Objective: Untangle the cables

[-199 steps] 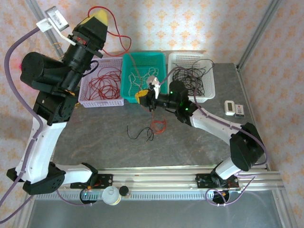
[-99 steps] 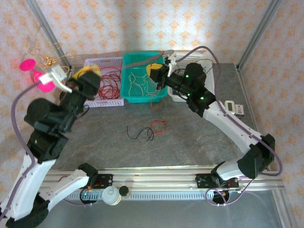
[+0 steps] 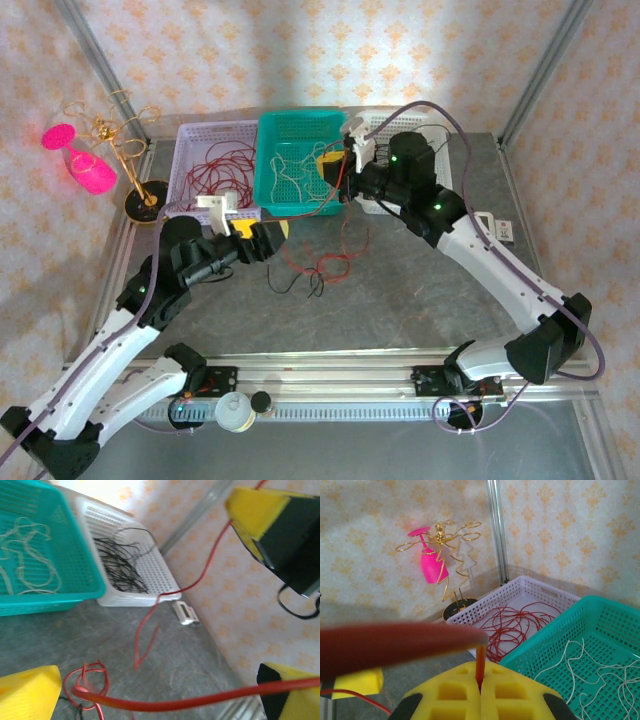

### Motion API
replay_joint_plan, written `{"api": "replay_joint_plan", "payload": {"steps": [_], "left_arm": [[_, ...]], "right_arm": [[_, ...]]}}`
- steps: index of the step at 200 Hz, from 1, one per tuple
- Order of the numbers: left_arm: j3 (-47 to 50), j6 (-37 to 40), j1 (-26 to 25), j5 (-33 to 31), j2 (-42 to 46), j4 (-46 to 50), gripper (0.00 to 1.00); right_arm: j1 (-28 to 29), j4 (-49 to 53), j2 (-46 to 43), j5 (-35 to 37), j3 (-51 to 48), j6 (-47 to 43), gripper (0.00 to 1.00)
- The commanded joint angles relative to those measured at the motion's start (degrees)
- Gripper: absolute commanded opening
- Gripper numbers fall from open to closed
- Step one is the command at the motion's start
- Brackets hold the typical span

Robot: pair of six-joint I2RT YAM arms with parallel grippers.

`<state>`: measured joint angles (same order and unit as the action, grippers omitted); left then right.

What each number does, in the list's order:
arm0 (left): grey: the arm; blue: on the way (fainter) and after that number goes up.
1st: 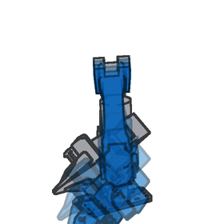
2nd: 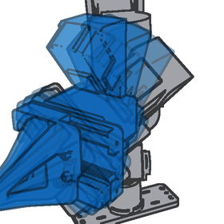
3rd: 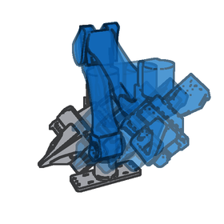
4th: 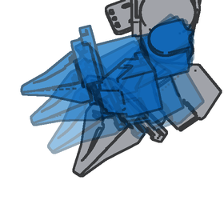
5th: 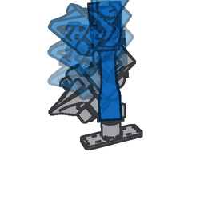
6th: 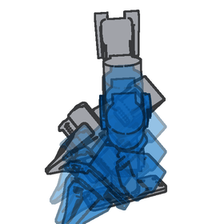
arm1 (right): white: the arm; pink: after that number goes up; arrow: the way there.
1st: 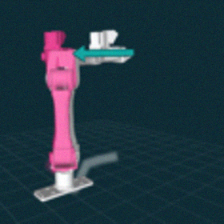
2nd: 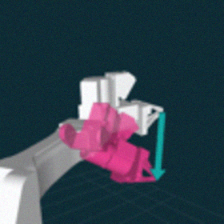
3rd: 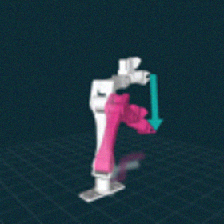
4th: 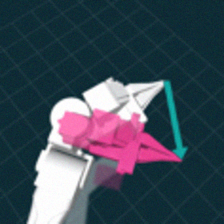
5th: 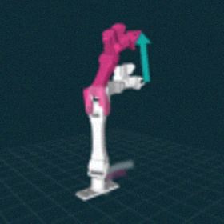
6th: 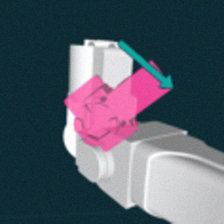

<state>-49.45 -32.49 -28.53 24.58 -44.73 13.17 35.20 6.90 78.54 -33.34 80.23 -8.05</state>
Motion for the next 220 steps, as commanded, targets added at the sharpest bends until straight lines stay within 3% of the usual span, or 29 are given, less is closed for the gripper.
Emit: {"api": "replay_joint_plan", "payload": {"steps": [1,23,59,98,135,164,187,195,199,203,208,220], "left_arm": [[-2.37,3.94,-1.13,8.83,-3.90,-6.35,0.99],[-3.37,5.98,-2.59,7.77,-7.67,-10.86,0.95],[-3.88,4.66,-2.75,11.63,-13.92,-25.62,0.99],[-8.03,7.27,-2.75,10.01,-21.27,-29.76,0.95],[-11.72,9.35,-2.67,5.84,-25.66,-27.71,0.72],[-11.55,9.42,-2.49,7.22,-25.13,-29.88,0.69],[-10.18,9.24,-2.40,6.98,-22.78,-29.61,0.49],[-10.88,9.89,-2.32,4.75,-21.75,-25.37,0.51],[-11.11,10.16,-2.32,3.06,-20.95,-23.23,0.59],[-11.11,10.46,-2.32,1.62,-20.02,-20.74,0.75],[-10.76,10.54,-2.32,0.14,-18.57,-18.51,0.87],[-8.21,10.39,-2.34,0.07,-14.33,-16.50,0.94]], "right_arm": [[0.29,3.62,1.13,0.75,4.95,0.81,0.00],[0.29,5.56,3.34,-2.56,8.77,5.85,0.00],[0.38,-0.60,4.10,-9.03,9.59,15.19,0.00],[0.48,-3.23,4.73,-11.41,11.07,18.49,0.00],[0.44,-3.66,4.50,-11.78,13.02,19.22,0.00],[0.41,-2.61,5.70,-12.01,15.79,20.24,0.00],[0.40,-0.22,6.79,-10.76,17.78,19.96,0.00],[0.40,-0.26,6.80,-10.35,17.99,20.02,0.00],[0.40,-0.03,6.96,-9.93,18.15,19.93,0.00],[0.40,0.30,7.01,-9.34,18.33,19.79,0.00],[0.33,0.71,7.10,-8.62,18.59,19.59,0.00],[0.35,1.89,7.49,-6.54,19.21,19.13,0.00]]}}
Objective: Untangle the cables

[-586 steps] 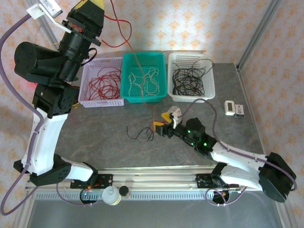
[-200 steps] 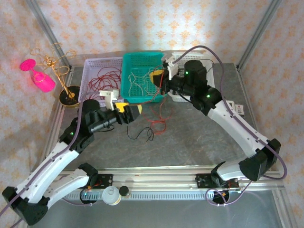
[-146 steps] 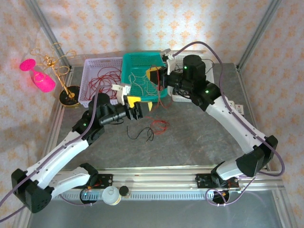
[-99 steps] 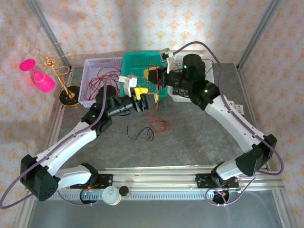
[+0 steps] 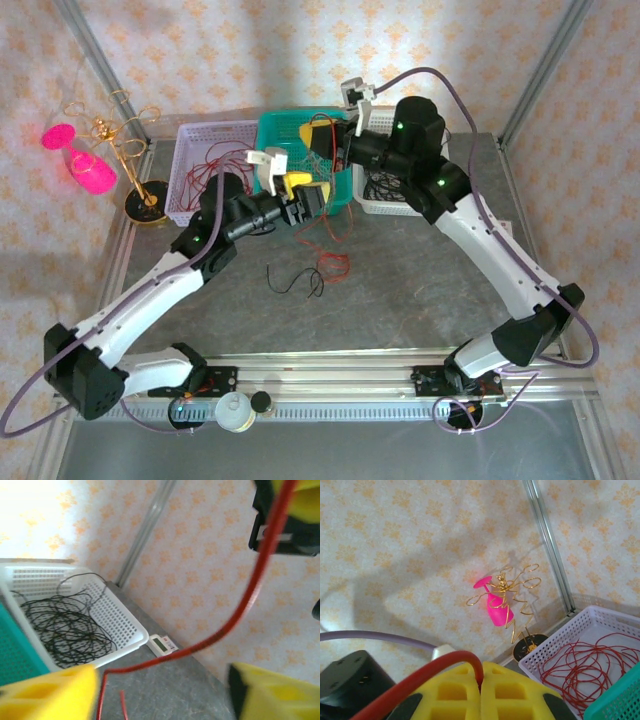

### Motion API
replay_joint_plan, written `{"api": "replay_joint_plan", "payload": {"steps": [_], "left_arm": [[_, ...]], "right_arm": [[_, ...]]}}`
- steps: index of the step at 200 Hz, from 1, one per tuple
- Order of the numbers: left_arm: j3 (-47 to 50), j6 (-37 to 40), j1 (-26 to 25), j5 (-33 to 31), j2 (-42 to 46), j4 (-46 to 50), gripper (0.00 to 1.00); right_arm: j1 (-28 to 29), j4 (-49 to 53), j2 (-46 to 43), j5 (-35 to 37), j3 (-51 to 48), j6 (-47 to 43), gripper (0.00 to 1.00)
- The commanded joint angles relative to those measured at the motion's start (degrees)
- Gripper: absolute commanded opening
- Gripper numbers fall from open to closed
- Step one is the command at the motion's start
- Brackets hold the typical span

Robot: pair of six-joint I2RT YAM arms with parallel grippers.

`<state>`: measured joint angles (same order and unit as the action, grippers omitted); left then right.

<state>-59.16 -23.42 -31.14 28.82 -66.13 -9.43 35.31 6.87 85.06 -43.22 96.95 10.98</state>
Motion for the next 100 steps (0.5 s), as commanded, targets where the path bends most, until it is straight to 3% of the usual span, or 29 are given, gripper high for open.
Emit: {"api": "replay_joint_plan", "payload": {"steps": [1,32,57,72,100], "left_arm": [[1.72,1.25,0.27,-3.88,7.42,6.05,0.94],[3.34,-0.33,-1.20,9.25,8.79,6.94,0.95],[-1.40,3.05,-6.41,8.03,3.64,7.93,0.93],[-3.60,4.14,-6.89,4.84,1.68,6.71,0.90],[-8.24,7.96,-6.85,0.23,-2.37,7.70,0.59]], "right_arm": [[0.18,1.96,1.02,3.46,2.52,0.09,0.00],[0.11,2.87,2.72,4.67,3.82,0.65,0.00],[0.17,3.14,4.31,4.24,5.15,1.00,0.00],[0.19,3.39,5.05,3.88,5.87,1.21,0.00],[0.11,2.78,5.12,3.26,4.89,2.14,0.00]]}}
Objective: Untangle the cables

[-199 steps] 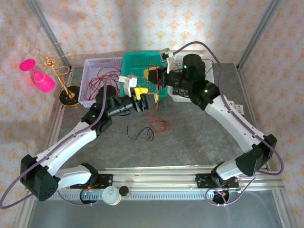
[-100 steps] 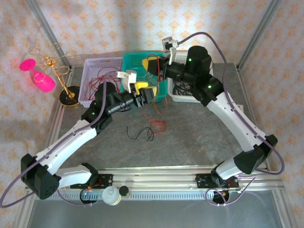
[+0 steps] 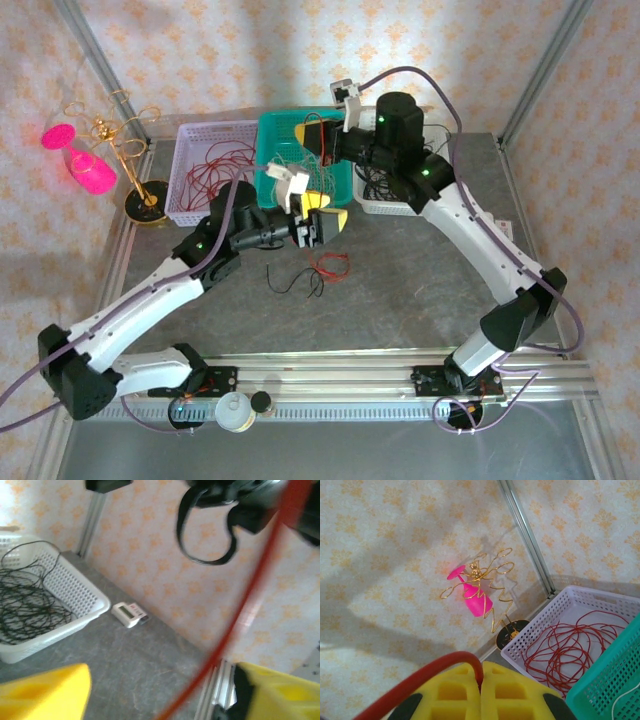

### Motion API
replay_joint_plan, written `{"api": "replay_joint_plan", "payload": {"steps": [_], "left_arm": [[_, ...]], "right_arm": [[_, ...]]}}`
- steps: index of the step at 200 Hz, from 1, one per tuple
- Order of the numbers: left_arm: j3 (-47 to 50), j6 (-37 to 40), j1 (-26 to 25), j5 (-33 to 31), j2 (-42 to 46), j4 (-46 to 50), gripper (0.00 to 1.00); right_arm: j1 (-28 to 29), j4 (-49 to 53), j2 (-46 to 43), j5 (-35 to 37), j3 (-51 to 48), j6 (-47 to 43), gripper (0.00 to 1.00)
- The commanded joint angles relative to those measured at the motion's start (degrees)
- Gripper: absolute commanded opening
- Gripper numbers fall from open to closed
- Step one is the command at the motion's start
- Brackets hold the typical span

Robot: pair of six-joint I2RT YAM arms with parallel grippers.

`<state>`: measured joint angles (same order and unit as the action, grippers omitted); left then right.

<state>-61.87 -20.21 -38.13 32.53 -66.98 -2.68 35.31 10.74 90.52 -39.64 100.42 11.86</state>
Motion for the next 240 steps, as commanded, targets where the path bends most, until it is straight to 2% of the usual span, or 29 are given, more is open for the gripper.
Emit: {"api": "replay_joint_plan", "payload": {"steps": [1,8,23,43,51,61,67,79,92,134,155,192,240], "left_arm": [[-5.80,4.92,0.15,-3.60,-1.72,1.11,0.57],[-7.22,5.43,0.16,-4.35,-2.78,2.20,0.44],[-10.20,6.83,0.16,-5.86,-4.20,4.96,0.00],[-12.20,6.82,0.11,-10.02,-2.16,5.88,0.00],[-13.46,6.42,0.20,-11.44,-1.12,6.44,0.00],[-16.58,6.99,0.16,-12.77,-0.52,8.64,0.00],[-19.89,7.39,0.16,-13.52,-0.81,10.82,0.00],[-27.31,8.36,0.21,-15.35,-2.43,15.58,0.00],[-35.63,9.36,0.16,-18.56,-4.70,19.73,0.00],[-63.19,14.90,0.64,-31.22,-16.19,29.73,0.00],[-72.53,15.97,2.00,-33.52,-20.58,30.07,0.00],[-74.30,16.03,8.08,-33.79,-22.69,25.66,0.00],[-67.81,16.28,18.19,-34.44,-24.79,21.60,0.00]], "right_arm": [[0.15,-1.08,-0.34,-0.30,1.34,1.25,0.00],[0.14,-1.11,-0.38,-0.30,0.97,1.43,0.00],[0.16,-1.19,-0.81,0.23,-0.22,1.61,0.00],[0.12,-0.75,-1.69,2.32,-2.76,1.00,0.00],[-0.16,-0.40,-1.98,2.36,-4.02,0.22,0.13],[-0.48,0.62,-2.31,2.66,-6.22,-1.14,0.37],[-0.48,1.56,-2.52,3.23,-7.57,-2.30,0.48],[-0.49,2.79,-3.55,3.26,-10.57,-4.00,0.60],[-0.51,2.50,-5.69,3.01,-14.47,-4.27,0.65],[-0.66,-2.16,-15.52,5.88,-29.13,-4.27,0.73],[-0.65,-0.66,-18.14,7.21,-33.41,-5.63,0.75],[-0.68,-2.23,-21.19,8.48,-40.31,-2.36,0.75],[-0.67,-3.92,-24.26,10.32,-46.56,2.88,0.69]]}}
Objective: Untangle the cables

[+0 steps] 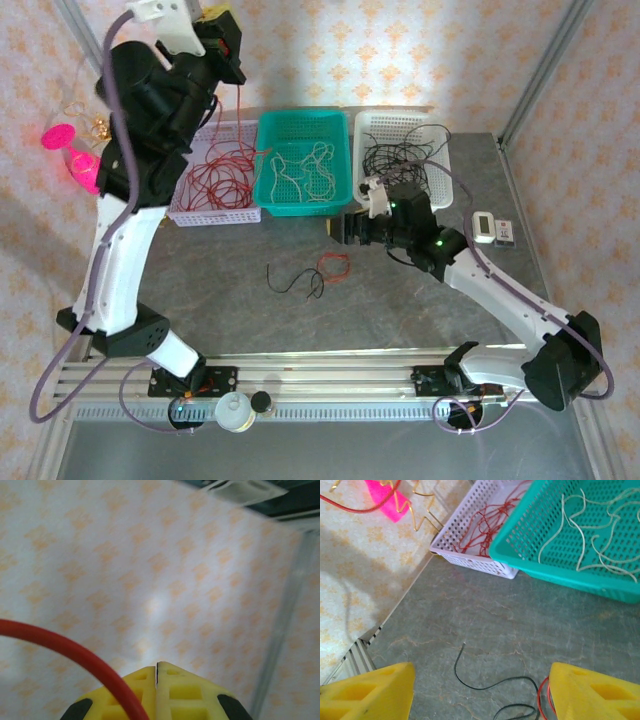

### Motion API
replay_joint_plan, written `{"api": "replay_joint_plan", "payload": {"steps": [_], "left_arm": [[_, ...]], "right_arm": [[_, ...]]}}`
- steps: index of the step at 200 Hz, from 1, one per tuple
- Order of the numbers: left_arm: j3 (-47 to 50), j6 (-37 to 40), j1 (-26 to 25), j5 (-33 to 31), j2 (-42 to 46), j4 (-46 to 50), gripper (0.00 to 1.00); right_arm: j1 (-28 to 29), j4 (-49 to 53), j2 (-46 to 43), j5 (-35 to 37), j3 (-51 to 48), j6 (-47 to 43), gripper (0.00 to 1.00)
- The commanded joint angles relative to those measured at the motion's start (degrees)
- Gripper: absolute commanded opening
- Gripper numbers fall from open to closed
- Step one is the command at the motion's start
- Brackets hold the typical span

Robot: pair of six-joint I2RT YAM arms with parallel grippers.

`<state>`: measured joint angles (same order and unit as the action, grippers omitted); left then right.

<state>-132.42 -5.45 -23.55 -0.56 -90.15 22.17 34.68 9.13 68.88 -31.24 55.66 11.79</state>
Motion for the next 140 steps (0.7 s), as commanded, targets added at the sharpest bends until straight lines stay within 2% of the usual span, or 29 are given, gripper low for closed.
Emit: {"api": "replay_joint_plan", "payload": {"steps": [1,35,83,114,140], "left_arm": [[2.85,1.60,3.78,-1.41,-1.66,-3.35,0.00],[3.78,2.49,9.55,-2.29,-5.51,-5.27,0.00],[8.19,3.40,14.73,-2.04,-9.51,-9.29,0.00],[11.99,1.53,18.25,-1.55,-12.45,-9.74,0.00],[20.05,-0.35,20.31,-1.66,-12.97,-12.39,0.00]], "right_arm": [[-0.04,-2.29,-2.70,1.95,-1.92,2.96,0.69],[-0.02,-1.52,-2.51,1.79,-3.01,4.34,0.67],[-0.05,2.12,-1.47,5.17,-4.02,7.18,0.57],[-0.05,6.30,-1.73,12.61,-5.07,8.76,0.58],[0.00,8.97,-1.47,16.45,-6.94,8.73,0.58]]}}
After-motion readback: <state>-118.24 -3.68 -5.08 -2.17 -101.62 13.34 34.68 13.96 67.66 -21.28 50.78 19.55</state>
